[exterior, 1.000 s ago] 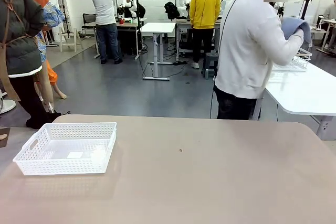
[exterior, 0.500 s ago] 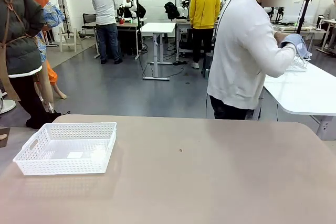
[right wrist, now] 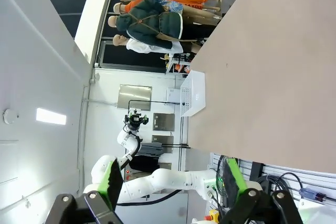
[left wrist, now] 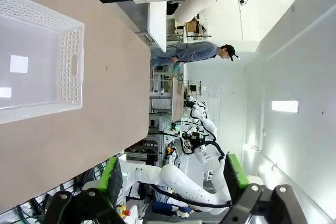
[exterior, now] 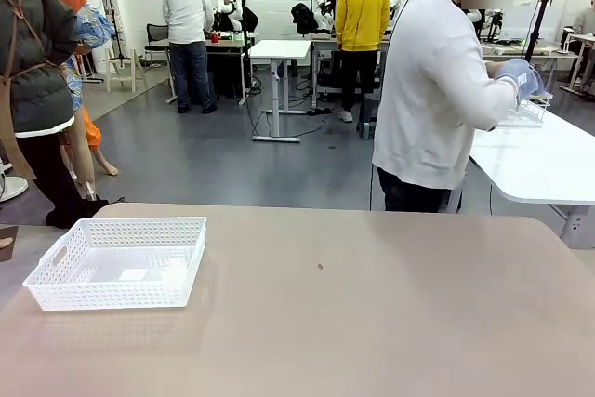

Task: Clean and organize the cups into the basket.
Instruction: Pick up the Organizing basket and move it to the center of the table, then pick up the Reusable plastic cup from the right side of the table and place it inside the Organizing basket.

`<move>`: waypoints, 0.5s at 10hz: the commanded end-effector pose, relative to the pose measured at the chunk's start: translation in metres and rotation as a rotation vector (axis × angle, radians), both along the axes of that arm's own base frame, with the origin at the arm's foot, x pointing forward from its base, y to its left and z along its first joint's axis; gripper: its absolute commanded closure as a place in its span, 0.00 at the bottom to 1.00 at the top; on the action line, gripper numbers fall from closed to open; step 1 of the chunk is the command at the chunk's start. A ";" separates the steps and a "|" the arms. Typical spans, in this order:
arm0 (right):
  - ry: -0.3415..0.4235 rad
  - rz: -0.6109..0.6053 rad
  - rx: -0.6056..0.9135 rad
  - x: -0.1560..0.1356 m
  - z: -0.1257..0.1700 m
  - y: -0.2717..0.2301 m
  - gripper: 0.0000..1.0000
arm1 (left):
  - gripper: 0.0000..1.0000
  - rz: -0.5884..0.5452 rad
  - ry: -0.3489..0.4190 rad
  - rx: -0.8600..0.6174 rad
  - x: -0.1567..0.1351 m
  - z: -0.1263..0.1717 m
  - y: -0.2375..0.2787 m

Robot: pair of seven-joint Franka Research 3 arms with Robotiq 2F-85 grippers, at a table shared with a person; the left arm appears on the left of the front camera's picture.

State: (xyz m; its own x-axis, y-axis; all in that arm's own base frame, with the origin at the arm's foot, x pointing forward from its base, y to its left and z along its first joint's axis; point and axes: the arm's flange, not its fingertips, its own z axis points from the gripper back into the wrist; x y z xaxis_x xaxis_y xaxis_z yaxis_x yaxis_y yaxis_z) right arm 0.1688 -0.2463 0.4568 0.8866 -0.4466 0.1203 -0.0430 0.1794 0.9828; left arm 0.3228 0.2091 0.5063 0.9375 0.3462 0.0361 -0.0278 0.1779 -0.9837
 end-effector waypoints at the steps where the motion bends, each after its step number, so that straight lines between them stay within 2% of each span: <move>1: -0.028 -0.003 0.010 0.001 0.001 -0.001 0.00 | 0.00 0.001 -0.011 -0.011 0.000 0.001 0.002; 5: -0.028 -0.003 0.010 0.001 0.001 -0.001 0.00 | 0.00 0.001 -0.011 -0.011 0.000 0.001 0.002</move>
